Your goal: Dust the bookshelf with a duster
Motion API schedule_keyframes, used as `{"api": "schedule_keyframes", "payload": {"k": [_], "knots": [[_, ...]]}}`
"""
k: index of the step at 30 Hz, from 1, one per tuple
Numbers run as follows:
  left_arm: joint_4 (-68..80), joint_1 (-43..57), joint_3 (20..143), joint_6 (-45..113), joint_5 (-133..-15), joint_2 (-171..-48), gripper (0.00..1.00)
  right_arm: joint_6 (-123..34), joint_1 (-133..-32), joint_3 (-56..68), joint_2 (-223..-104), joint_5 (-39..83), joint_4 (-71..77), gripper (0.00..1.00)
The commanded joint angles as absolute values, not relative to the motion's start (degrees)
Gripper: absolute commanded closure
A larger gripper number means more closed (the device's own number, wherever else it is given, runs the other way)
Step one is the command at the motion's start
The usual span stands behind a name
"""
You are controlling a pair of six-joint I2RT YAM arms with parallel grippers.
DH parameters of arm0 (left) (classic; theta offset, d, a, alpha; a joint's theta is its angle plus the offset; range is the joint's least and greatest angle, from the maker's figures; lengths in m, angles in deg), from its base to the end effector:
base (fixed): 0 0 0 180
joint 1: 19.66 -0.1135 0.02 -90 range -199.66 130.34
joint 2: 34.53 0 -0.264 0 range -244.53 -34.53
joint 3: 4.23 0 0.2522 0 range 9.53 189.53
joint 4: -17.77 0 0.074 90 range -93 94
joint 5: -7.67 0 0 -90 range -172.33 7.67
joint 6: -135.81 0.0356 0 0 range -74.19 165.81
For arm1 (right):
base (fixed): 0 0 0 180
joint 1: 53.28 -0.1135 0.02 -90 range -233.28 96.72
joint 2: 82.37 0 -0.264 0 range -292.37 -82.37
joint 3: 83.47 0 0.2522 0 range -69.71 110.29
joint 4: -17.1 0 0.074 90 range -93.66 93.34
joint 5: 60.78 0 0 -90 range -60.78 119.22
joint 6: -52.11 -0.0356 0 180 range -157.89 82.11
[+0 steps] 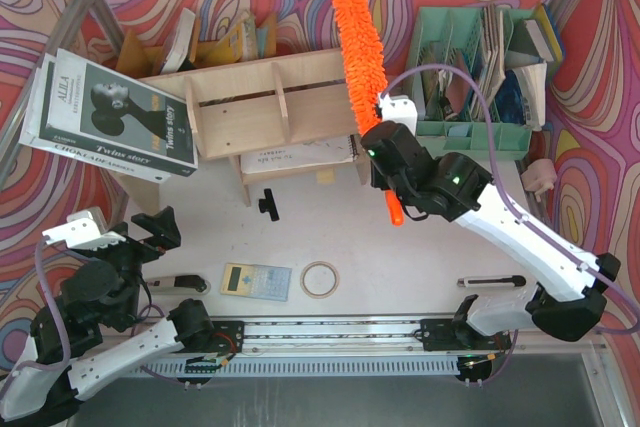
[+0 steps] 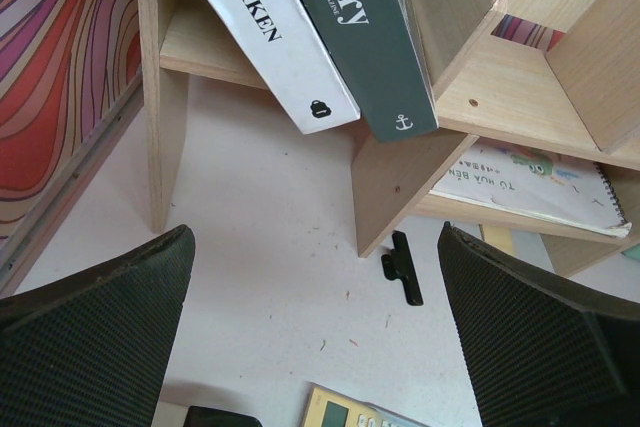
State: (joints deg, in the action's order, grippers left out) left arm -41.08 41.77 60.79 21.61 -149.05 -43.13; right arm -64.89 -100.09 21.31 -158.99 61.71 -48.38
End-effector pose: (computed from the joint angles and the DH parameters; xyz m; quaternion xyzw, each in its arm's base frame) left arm 0.0222 0.0275 0.3594 -0.1681 0.6929 -0.1016 0.6938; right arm 0.1946 0.1794 0.4263 -0.0257 0.8689 0.0553 0.4912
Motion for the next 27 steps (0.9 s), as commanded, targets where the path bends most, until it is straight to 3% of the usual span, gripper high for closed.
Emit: {"api": "schedule_keyframes", "payload": {"k": [1, 11, 27], "knots": [[-40.56, 41.95, 60.21, 22.08, -149.92, -42.79, 0.02, -65.2, -99.69, 20.34, -157.21, 61.87, -46.84, 1.0], [-40.48, 41.95, 60.14, 22.16, -149.92, -42.87, 0.02, -63.35, -99.76, 18.65, -155.61, 53.35, -41.08, 1.0], [-40.82, 41.95, 60.12, 21.91, -149.98, -42.97, 0.02, -64.75, -98.73, 18.94, -152.68, 64.11, -47.15, 1.0]]}}
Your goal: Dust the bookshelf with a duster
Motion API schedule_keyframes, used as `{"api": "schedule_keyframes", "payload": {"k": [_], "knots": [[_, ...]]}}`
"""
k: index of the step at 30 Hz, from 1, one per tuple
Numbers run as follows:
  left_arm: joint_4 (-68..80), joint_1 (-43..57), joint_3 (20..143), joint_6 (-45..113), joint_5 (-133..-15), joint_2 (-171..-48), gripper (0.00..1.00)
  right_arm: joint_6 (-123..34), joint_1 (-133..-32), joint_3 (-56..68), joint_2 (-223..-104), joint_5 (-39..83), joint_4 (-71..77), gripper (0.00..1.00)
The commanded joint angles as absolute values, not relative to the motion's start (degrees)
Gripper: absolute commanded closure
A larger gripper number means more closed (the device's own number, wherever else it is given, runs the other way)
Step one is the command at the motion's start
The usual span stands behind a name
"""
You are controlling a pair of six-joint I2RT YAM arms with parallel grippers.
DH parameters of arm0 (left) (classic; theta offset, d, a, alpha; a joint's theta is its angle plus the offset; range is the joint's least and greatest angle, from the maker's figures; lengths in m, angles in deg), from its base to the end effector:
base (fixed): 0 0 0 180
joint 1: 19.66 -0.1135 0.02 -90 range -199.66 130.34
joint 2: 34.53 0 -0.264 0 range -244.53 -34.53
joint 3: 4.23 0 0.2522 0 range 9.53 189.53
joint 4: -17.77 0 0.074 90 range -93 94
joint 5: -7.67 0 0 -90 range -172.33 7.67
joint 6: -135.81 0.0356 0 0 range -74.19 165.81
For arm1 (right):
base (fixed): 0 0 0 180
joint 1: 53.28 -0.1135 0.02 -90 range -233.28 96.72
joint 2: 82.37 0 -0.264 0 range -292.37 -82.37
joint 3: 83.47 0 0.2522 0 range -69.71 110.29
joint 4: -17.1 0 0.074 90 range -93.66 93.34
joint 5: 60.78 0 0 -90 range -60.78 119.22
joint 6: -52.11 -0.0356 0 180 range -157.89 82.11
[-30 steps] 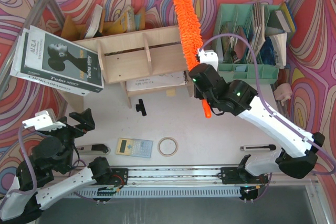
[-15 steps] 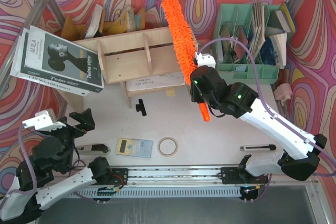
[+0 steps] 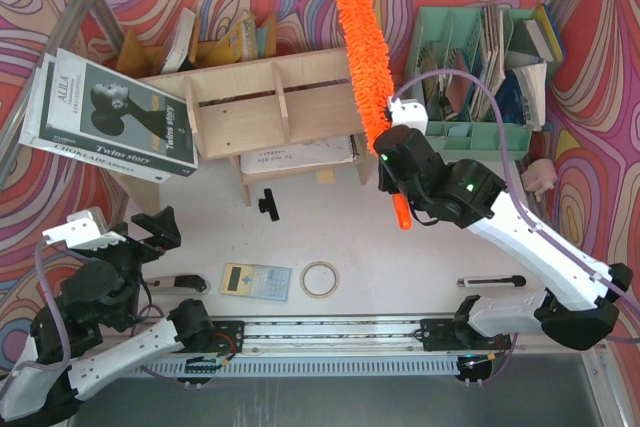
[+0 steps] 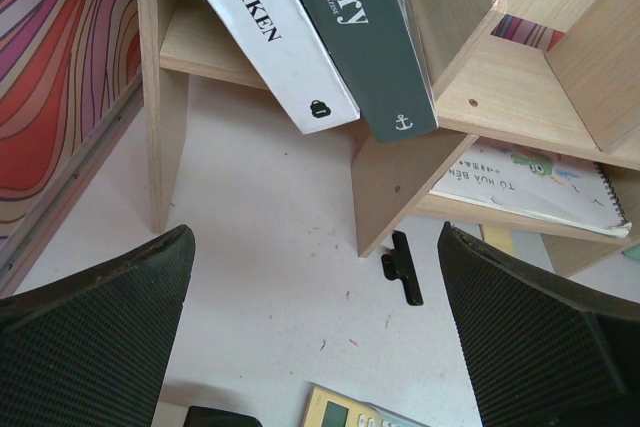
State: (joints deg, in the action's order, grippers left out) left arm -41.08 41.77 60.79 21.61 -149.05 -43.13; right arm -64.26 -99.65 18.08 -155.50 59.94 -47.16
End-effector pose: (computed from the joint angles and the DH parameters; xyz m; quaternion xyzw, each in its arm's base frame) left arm 0.0222 0.0275 0.3594 -0.1681 0.6929 -0.1016 0.6938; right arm 0.1857 0.1684 0.4249 -0.0303 0.8665 0.0704 0.4933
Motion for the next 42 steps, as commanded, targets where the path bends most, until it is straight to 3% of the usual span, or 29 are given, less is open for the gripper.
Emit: {"api": "schedule_keyframes", "payload": {"k": [1, 15, 42], "knots": [[-40.82, 42.0, 60.15, 21.91, -149.92, -42.99, 0.01, -64.99, -98.46, 18.57, -152.5, 64.11, -47.46, 1.0], [-40.77, 41.95, 60.09, 21.9, -149.92, -43.19, 0.01, -59.04, -91.91, 9.33, -147.79, 60.15, -43.95, 1.0], [-40.34, 41.95, 59.93, 22.41, -150.79, -44.55, 0.02, -52.99, -91.56, -20.47, -141.12, 51.25, -23.9, 1.0]]}}
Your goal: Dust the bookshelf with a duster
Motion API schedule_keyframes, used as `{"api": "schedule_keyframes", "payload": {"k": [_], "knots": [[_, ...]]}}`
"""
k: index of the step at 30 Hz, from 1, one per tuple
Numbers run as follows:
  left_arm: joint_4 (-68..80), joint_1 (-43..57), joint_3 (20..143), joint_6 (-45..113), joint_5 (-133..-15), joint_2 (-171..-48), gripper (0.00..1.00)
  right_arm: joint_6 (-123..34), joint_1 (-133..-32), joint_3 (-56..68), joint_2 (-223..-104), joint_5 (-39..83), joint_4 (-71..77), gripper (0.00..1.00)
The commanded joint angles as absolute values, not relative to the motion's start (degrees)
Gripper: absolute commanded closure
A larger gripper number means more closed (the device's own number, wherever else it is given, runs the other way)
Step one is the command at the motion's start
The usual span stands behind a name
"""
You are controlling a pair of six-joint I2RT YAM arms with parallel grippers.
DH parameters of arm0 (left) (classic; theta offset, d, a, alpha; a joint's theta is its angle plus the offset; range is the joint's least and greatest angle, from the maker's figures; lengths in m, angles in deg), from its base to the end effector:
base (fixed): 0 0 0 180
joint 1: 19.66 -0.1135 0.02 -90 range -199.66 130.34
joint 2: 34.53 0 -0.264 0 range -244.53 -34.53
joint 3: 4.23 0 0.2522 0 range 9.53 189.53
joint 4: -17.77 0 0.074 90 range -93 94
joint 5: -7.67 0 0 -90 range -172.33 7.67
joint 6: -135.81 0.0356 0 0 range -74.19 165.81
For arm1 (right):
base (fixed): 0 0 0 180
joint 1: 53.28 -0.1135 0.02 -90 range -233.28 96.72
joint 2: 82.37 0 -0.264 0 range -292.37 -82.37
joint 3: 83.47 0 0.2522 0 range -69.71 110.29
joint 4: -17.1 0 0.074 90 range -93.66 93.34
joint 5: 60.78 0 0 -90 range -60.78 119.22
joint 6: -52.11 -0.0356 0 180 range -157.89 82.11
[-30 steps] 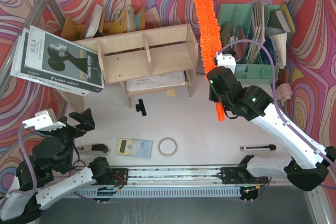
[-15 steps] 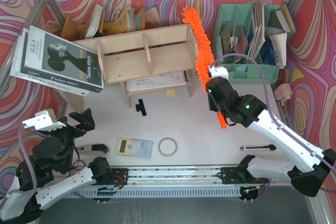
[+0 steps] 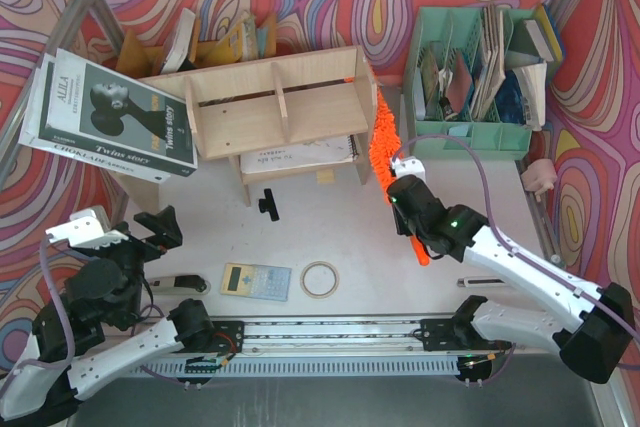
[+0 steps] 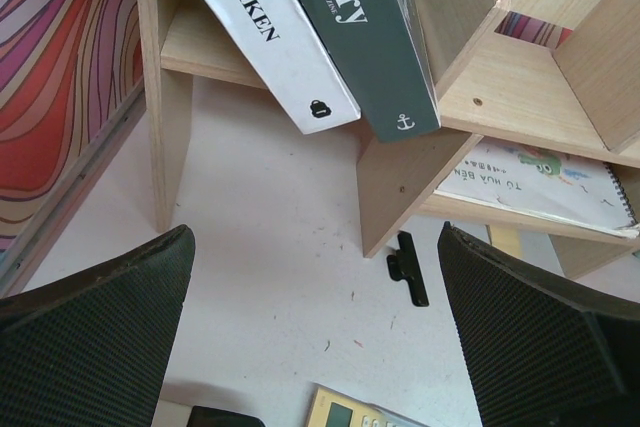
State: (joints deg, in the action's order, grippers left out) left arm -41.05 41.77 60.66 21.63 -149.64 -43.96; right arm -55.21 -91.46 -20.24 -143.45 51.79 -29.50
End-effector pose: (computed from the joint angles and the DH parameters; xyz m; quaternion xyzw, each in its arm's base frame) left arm 0.0241 0.0244 0.3594 -0.1669 0.6953 -0.0922 0.6930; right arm 0.1819 0.1256 0.2792 -0.0892 0.9030 0.0171 0.4200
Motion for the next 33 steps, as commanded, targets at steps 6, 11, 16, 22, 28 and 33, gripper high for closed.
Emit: {"api": "schedule_keyframes", "payload": {"k": [6, 11, 16, 22, 28, 33], "knots": [[-39.92, 41.95, 59.68, 22.89, -150.93, -45.02, 0.02, -50.6, -91.6, -11.89, -139.98, 53.29, -27.03, 1.0], [-39.94, 41.95, 59.79, 22.92, -150.99, -45.52, 0.01, -47.86, -91.58, -7.08, -138.95, 54.19, -28.21, 1.0], [-40.01, 41.95, 59.66, 22.89, -151.16, -45.46, 0.01, -49.32, -91.61, -9.31, -139.48, 54.08, -28.91, 1.0], [-39.85, 41.95, 59.63, 23.03, -151.32, -45.17, 0.01, -53.23, -91.6, -16.74, -139.04, 52.52, -28.07, 1.0], [-39.84, 41.95, 59.69, 23.05, -151.32, -45.25, 0.01, -56.0, -91.6, -21.28, -138.8, 50.6, -27.78, 1.0], [-39.81, 41.95, 59.62, 22.92, -151.3, -45.03, 0.01, -56.12, -91.6, -18.77, -139.38, 51.37, -28.79, 1.0]]}}
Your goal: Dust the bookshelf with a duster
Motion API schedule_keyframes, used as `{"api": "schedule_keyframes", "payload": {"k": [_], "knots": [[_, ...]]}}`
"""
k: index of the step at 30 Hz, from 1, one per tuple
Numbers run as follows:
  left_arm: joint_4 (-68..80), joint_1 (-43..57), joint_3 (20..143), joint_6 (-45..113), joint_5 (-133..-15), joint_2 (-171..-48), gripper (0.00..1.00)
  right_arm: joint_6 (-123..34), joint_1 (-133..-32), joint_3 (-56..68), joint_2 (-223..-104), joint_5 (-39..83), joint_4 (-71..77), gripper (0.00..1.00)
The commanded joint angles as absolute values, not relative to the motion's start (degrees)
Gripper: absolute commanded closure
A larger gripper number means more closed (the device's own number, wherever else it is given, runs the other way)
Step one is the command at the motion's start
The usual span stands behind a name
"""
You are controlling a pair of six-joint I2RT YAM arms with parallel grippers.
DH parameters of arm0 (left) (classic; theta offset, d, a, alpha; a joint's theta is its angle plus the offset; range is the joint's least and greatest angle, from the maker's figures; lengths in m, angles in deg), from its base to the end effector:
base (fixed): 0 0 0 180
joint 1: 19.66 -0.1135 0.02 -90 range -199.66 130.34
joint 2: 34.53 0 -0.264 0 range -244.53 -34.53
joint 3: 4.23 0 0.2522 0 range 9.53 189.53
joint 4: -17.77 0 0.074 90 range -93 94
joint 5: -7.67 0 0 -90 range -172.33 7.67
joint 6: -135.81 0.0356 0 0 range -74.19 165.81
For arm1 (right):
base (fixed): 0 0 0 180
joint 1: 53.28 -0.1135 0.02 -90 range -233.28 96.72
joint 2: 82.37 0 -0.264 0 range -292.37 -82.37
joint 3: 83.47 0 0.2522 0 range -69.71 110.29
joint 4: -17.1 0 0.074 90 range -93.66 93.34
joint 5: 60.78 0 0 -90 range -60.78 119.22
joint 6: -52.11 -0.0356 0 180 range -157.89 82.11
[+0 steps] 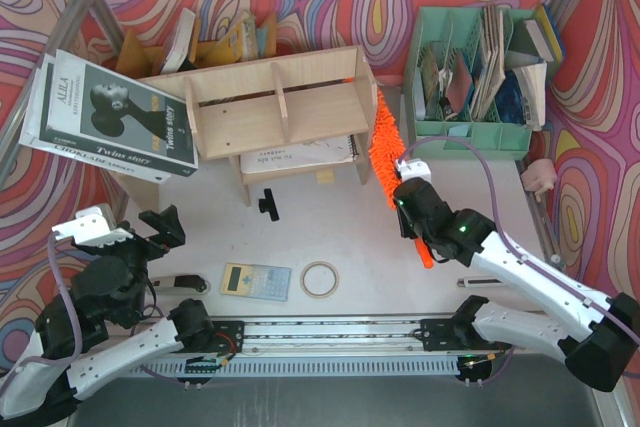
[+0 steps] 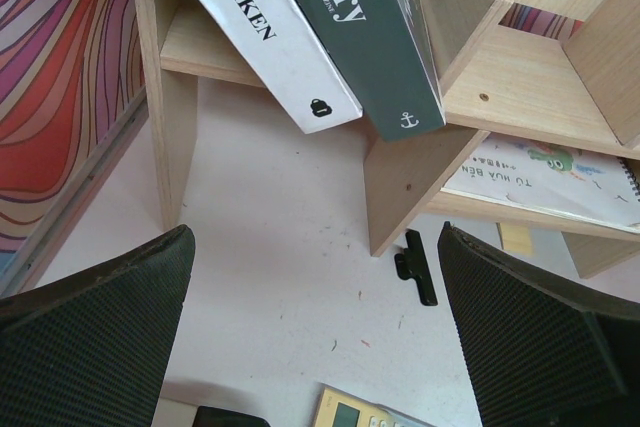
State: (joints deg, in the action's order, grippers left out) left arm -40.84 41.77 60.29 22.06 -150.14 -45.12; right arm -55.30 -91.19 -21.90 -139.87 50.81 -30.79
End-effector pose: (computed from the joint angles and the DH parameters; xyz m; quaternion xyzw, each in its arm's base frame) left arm 0.0271 0.0192 0.3587 -0.1607 0.6997 -0.0786 0.6917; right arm 0.1714 0.1168 0.2799 -0.0885 0.9023 0.0262 0.4212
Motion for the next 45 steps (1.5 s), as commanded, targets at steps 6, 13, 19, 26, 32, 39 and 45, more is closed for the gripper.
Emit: {"api": "schedule_keyframes", "payload": {"k": [6, 13, 19, 26, 32, 39, 45], "knots": [[-40.05, 41.96, 59.67, 22.71, -151.29, -44.95, 0.01, -54.89, -91.6, -12.05, -138.94, 52.86, -30.93, 1.0], [-40.09, 41.95, 59.56, 22.61, -151.34, -44.64, 0.02, -56.16, -91.55, -11.74, -136.95, 52.47, -31.93, 1.0], [-40.24, 41.95, 59.63, 22.39, -151.22, -44.99, 0.02, -57.71, -91.6, -17.21, -137.0, 52.42, -30.65, 1.0], [-40.68, 41.95, 59.74, 21.87, -151.26, -44.6, 0.01, -59.71, -91.56, -19.66, -138.99, 51.08, -30.54, 1.0], [-40.81, 41.95, 59.79, 21.6, -151.16, -43.83, 0.01, -59.89, -91.59, -18.36, -139.48, 51.31, -30.42, 1.0], [-40.91, 41.95, 59.85, 21.38, -151.07, -43.33, 0.01, -57.35, -91.6, -7.97, -138.33, 52.82, -33.41, 1.0], [-41.0, 41.95, 59.73, 21.11, -151.1, -42.76, 0.01, -56.76, -91.6, -4.63, -138.18, 52.51, -33.84, 1.0]]}}
